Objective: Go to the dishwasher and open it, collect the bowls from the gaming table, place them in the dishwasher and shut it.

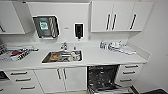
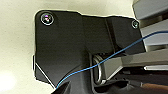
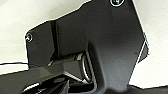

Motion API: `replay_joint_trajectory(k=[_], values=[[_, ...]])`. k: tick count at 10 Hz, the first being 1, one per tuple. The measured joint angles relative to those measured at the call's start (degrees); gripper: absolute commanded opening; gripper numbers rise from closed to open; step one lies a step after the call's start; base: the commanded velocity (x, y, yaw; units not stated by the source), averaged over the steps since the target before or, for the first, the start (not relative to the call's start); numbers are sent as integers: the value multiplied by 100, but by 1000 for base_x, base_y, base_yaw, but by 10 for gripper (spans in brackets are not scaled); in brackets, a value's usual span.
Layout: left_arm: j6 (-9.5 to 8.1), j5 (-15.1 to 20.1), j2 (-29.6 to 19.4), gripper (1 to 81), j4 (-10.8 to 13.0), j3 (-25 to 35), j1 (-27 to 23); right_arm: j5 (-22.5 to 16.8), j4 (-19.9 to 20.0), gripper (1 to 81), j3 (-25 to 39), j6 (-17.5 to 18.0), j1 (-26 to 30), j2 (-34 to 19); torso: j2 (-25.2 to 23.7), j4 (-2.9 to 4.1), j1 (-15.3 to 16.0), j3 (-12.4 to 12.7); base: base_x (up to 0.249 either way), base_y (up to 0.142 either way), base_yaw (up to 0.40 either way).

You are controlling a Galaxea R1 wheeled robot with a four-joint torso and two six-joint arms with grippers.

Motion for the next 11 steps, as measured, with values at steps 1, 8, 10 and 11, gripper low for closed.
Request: replay_joint_trajectory(k=[1,8,10,11], values=[[0,-4,0,811,0,0,18,-6,0,811,0,0,-2,-2,33,0,-24,0,0,0,0],[0,-4,0,811,0,0,7,7,2,811,0,0,34,0,81,0,-72,50,0,0,0],[0,-9,1,811,0,0,-28,9,2,811,0,0,56,0,339,0,-241,50,0,0,0],[0,-6,0,811,0,0,-23,9,2,811,0,0,65,0,537,0,-370,50,0,0,0]])
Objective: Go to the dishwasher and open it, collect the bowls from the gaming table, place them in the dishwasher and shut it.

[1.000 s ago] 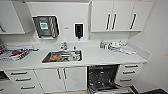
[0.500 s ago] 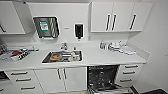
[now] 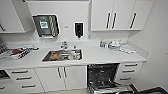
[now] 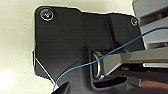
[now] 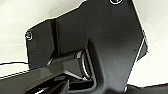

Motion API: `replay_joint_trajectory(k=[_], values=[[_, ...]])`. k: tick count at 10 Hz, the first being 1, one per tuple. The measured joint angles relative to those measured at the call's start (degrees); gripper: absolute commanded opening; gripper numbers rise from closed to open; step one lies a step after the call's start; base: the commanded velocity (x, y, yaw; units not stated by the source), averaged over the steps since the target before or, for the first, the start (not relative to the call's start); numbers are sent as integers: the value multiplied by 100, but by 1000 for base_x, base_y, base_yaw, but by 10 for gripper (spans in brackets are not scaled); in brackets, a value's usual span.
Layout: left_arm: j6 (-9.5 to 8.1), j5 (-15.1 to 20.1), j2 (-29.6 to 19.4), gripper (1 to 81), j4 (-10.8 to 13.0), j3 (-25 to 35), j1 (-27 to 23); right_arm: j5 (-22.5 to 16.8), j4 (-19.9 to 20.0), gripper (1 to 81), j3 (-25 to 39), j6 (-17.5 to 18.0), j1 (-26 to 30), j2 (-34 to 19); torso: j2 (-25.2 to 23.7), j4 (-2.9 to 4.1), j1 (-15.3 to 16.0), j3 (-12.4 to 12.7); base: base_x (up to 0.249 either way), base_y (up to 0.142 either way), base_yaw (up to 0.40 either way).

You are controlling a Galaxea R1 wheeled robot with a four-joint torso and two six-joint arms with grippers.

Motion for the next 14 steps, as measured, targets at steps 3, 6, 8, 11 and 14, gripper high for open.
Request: replay_joint_trajectory(k=[3,6,8,11,14], values=[[0,0,0,811,0,0,23,-17,-2,811,0,0,-1,0,378,0,-186,37,0,0,0],[0,0,1,811,0,0,0,0,-2,811,0,0,2,0,450,0,-219,464,0,0,0],[0,4,1,811,0,-2,54,-20,-6,811,0,-2,-65,0,448,0,-227,848,0,0,0],[0,22,-2,811,0,-2,116,-41,-9,811,0,0,-102,0,446,0,-234,1065,0,0,0],[-7,22,-18,811,-2,-2,124,-39,-9,811,0,0,-106,15,446,0,-238,1043,0,0,0]])
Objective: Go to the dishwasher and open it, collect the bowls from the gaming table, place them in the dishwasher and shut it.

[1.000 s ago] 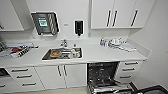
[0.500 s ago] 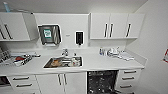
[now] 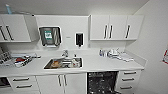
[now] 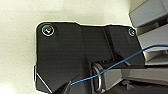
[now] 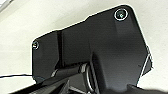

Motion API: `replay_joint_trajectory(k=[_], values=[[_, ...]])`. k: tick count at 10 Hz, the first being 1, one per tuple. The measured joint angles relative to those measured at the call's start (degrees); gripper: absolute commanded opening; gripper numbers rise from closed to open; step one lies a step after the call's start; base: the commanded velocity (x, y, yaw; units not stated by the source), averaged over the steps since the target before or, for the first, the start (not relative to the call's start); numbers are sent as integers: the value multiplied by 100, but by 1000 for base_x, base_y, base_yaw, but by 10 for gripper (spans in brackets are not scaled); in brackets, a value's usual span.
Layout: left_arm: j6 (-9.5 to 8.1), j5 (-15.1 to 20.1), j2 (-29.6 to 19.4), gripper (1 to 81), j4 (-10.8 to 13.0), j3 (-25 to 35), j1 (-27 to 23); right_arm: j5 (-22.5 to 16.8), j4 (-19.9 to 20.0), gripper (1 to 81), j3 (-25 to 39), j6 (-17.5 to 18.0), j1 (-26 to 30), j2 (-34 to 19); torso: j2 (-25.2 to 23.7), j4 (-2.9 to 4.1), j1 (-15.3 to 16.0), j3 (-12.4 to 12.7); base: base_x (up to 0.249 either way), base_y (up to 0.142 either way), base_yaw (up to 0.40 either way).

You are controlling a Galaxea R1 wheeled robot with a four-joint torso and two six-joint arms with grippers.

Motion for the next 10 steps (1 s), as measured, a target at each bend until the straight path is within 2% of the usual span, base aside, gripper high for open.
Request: replay_joint_trajectory(k=[3,4,5,6,7,8,10], values=[[-96,55,-9,811,-22,2,2,2,2,811,-171,0,-5,13,0,0,0,2,0,0,0],[-96,240,18,811,-28,2,17,2,2,811,-197,0,-5,18,0,0,0,2,0,0,0],[-61,485,38,811,-118,2,37,0,0,811,-210,0,-2,50,0,0,0,2,0,0,0],[184,581,51,811,-262,2,48,0,0,811,-212,0,-2,99,0,0,0,2,0,0,0],[642,624,49,811,-511,2,41,2,0,811,-212,0,-2,129,0,0,0,2,0,0,0],[1190,723,49,811,-866,2,28,2,0,811,-212,0,-5,123,0,0,0,2,0,0,0],[2787,800,49,811,-2103,9,22,-13,-35,811,-223,-16,-5,124,0,0,0,2,0,0,0]])
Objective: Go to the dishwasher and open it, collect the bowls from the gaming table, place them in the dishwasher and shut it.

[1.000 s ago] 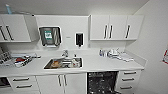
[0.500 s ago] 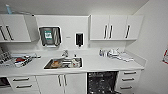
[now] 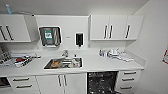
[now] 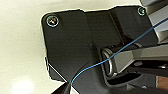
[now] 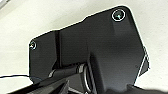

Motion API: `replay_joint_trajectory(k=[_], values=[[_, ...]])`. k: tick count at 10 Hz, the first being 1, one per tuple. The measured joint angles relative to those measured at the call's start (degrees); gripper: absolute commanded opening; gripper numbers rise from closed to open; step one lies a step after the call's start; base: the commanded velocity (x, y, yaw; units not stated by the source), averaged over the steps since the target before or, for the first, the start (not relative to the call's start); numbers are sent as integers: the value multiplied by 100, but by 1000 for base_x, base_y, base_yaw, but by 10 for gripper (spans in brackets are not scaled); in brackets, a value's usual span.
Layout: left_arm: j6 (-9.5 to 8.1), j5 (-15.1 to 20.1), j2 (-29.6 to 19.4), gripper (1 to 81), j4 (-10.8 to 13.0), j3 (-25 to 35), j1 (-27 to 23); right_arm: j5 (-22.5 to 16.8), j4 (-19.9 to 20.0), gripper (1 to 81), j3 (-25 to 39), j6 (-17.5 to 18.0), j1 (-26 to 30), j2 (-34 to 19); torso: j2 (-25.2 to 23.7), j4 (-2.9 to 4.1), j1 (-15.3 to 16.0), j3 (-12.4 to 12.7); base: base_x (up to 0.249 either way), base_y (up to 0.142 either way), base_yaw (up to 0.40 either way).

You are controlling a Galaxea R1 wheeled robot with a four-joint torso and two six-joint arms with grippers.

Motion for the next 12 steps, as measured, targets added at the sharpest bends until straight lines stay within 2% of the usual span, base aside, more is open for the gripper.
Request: replay_joint_trajectory(k=[1,2,3,4,5,7,9,12], values=[[634,6,0,811,-666,17,-13,-28,-52,811,-24,-6,-2,52,0,0,0,0,0,0,0],[1180,-72,-2,811,-1246,59,-41,-59,-116,811,-116,-24,-30,187,0,0,0,0,0,0,0],[1438,-155,0,811,-1649,91,-85,-44,-129,811,-121,-24,-88,243,0,0,0,0,0,0,0],[1438,-207,2,811,-1910,107,-123,-30,-141,811,-157,-24,-177,261,0,0,0,0,0,0,0],[1423,-245,2,811,-2016,107,-143,-34,-146,811,-212,-26,-228,256,0,0,0,0,0,0,0],[1417,-234,2,811,-2063,107,-156,-33,-146,811,-304,-24,-196,226,0,0,-2,0,0,0,0],[1320,-160,87,811,-2111,63,-276,-44,-146,811,-380,-24,-143,228,0,0,-2,0,0,0,0],[1329,-155,76,811,-2115,28,-282,-78,-149,811,-385,-24,-144,243,0,0,-2,0,0,0,0]])
